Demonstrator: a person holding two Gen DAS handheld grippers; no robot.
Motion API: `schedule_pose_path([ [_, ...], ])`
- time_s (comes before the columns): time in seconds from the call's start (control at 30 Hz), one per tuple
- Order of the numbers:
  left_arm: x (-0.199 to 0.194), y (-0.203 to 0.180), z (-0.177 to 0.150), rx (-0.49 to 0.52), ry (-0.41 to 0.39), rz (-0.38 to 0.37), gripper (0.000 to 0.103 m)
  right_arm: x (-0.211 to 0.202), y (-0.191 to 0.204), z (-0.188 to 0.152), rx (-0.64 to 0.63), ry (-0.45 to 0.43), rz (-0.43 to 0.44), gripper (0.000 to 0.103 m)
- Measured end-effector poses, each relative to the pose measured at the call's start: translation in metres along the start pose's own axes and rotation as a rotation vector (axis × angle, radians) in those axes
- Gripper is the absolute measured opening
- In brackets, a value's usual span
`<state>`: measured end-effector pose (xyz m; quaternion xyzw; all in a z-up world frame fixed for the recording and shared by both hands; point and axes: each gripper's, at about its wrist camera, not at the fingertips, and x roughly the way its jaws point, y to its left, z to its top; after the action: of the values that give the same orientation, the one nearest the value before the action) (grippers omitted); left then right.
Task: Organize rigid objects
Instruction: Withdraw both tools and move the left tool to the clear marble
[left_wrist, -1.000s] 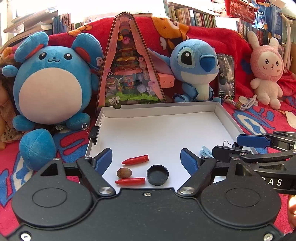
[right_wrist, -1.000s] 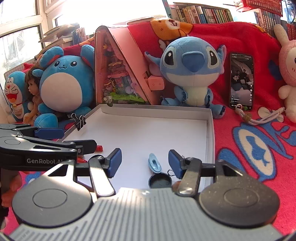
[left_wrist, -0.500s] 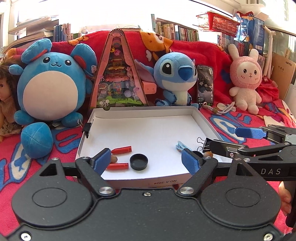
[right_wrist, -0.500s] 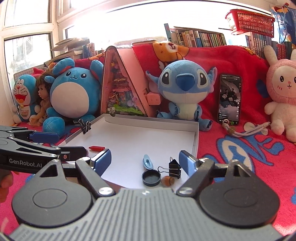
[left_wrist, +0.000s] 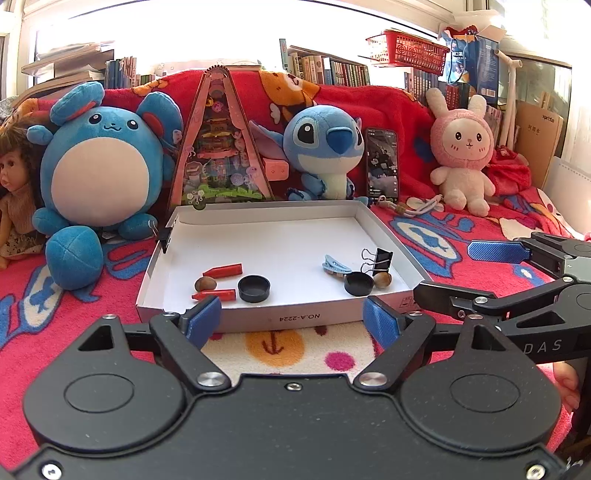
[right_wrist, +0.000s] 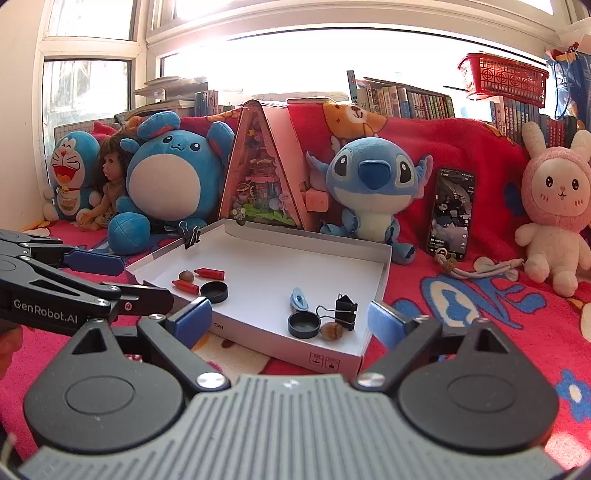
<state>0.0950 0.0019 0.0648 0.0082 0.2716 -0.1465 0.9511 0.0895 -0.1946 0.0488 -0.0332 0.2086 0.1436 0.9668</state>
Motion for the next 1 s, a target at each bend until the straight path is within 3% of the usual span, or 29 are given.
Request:
schedule_pose_path([
  [0.33, -0.021, -0.006, -0.033, -0.004, 0.008, 0.002, 0.085, -0.028, 0.018, -0.022, -0.11, -0.054, -0.019, 0.102],
  [0.6, -0.022, -0.006, -0.06, -0.033, 0.045, 0.029, 0.085, -0.035, 0.03, -0.043, -0.166, -0.03, -0.007, 0.102],
  [1.0, -0.031, -0.004, -0.09, -0.091, 0.097, 0.023, 0.085, -0.045, 0.04, -0.076, -0.139, 0.043, 0.002, 0.102],
])
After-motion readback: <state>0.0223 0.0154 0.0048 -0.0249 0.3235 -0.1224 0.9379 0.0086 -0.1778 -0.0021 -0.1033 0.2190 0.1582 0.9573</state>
